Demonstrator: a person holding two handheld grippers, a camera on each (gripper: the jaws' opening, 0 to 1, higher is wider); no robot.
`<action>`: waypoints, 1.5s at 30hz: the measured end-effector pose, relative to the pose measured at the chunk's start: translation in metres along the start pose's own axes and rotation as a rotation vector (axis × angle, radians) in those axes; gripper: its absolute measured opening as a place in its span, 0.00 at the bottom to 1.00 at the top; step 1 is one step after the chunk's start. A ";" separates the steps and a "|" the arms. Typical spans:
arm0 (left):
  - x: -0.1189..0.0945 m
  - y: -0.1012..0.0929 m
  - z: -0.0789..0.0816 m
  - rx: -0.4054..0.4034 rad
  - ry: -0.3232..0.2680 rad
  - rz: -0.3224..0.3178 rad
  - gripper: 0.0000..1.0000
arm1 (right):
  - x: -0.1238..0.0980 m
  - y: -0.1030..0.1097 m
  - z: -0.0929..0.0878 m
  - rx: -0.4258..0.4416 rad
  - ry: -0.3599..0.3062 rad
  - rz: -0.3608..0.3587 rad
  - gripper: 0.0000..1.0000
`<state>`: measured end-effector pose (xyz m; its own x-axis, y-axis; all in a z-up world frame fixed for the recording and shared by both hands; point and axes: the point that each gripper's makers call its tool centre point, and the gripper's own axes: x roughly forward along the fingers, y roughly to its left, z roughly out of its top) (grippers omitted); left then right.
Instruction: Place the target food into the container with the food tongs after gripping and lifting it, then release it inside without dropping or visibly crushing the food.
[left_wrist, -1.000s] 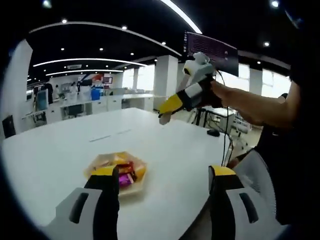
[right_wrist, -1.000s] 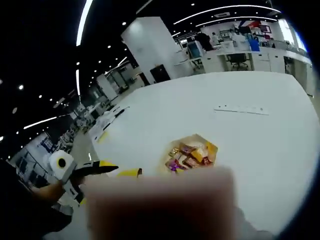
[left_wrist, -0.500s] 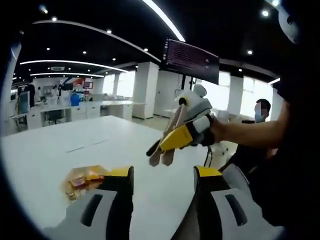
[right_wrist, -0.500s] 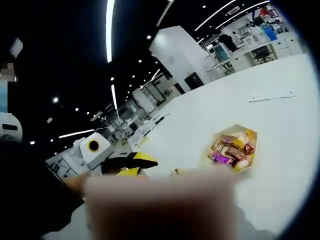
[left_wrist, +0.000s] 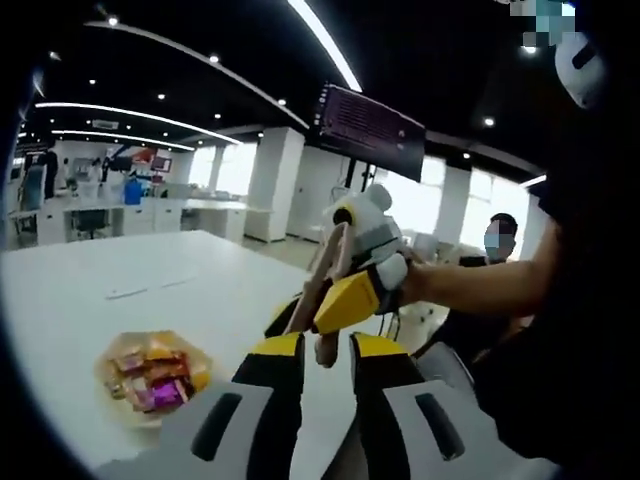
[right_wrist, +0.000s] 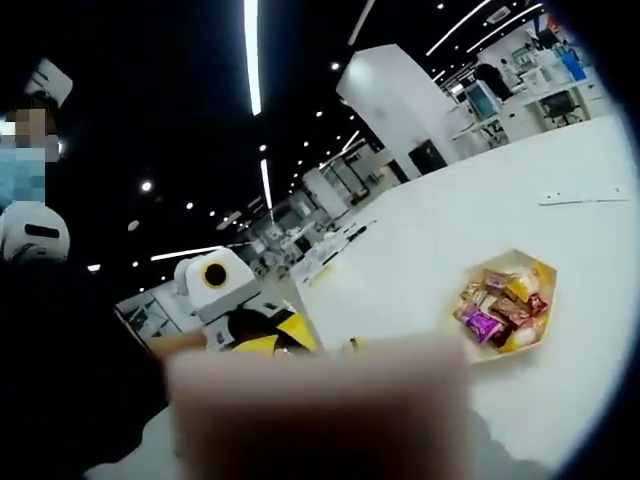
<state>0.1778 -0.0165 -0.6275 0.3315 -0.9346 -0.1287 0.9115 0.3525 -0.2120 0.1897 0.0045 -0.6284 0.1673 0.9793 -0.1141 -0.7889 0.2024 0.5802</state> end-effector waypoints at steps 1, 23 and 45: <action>0.000 0.000 0.002 -0.009 -0.008 -0.003 0.15 | 0.000 0.001 0.000 0.001 0.002 0.010 0.26; -0.002 -0.006 0.003 -0.001 -0.029 -0.063 0.01 | -0.002 -0.002 0.007 0.016 -0.038 0.074 0.29; -0.022 0.014 -0.020 0.020 0.061 -0.003 0.00 | -0.036 -0.015 -0.004 0.046 -0.047 -0.038 0.18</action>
<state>0.1781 0.0100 -0.6474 0.3142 -0.9308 -0.1870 0.9172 0.3484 -0.1931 0.1937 -0.0337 -0.6362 0.2247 0.9693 -0.0995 -0.7535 0.2376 0.6130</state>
